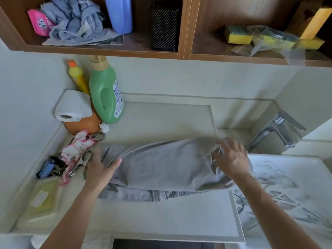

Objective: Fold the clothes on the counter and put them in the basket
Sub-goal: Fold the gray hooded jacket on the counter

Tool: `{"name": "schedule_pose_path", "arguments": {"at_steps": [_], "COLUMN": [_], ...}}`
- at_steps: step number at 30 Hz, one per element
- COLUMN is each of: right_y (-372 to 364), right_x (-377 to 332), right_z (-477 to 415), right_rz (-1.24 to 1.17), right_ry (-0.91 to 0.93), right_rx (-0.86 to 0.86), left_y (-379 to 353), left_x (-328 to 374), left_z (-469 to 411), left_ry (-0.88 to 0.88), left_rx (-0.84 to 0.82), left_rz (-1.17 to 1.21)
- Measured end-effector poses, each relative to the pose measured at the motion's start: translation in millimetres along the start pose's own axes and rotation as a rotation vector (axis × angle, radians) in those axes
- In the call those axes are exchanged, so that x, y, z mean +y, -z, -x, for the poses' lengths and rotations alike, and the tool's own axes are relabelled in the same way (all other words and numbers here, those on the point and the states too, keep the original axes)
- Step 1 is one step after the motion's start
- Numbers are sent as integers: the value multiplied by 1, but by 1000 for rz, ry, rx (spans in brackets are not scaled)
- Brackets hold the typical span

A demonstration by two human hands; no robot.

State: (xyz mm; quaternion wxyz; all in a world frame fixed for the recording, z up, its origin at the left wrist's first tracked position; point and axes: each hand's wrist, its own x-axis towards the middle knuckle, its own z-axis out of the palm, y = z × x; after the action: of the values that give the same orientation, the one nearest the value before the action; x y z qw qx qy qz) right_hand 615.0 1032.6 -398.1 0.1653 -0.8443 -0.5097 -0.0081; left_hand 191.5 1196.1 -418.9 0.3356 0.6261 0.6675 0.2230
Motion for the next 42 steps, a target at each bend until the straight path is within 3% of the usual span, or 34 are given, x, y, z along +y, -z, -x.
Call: {"name": "schedule_pose_path", "arguments": {"at_steps": [3, 6, 12, 14, 16, 18, 19, 21, 23, 25, 28, 30, 32, 34, 38, 42], "right_y": [-9, -24, -1, 4, -2, -11, -14, -20, -31, -48, -70, -75, -73, -74, -86, -87], "right_x": [3, 6, -6, -3, 10, 21, 19, 2, -35, -84, -152, -179, -189, -171, -69, -25], "right_z": [-13, -14, -35, -35, -33, -24, -20, -14, -9, 2, 16, 9, -7, -19, -12, -6], "right_rz": [-30, -62, -410, -426, -323, -140, -76, -3, 25, 18, -12, 4, 27, 97, 91, 15], "right_ry": [-507, -482, -238, -240, -336, -483, -501, -333, 4, 278, 440, 468, 510, 453, 60, -3], "right_rx": [-223, -338, 348, 368, 138, -125, -141, 27, 152, 60, -299, -465, -473, -396, -186, -154], "left_y": [-21, -33, -30, -27, -24, -23, -22, -20, -21, -29, -46, -60, -70, -76, -83, -87], "left_x": [-5, 11, 44, 47, 43, 35, 33, 36, 49, 68, 96, 93, 71, 38, 16, 14], "left_z": [-4, 1, -25, -31, -31, -26, -22, -14, -8, -1, 4, -4, -11, -12, -11, -10], "left_ry": [153, 116, -31, -56, -33, 100, 153, 204, 141, -155, -595, -619, -499, -418, -406, -286], "left_rx": [-21, 72, 164, 150, 89, -27, -90, -186, -183, -73, 7, -52, -33, -15, 63, 56], "left_rz": [103, 243, 518, 444, 319, 175, 55, -162, -290, -396, -356, -455, -636, -726, -749, -743]}}
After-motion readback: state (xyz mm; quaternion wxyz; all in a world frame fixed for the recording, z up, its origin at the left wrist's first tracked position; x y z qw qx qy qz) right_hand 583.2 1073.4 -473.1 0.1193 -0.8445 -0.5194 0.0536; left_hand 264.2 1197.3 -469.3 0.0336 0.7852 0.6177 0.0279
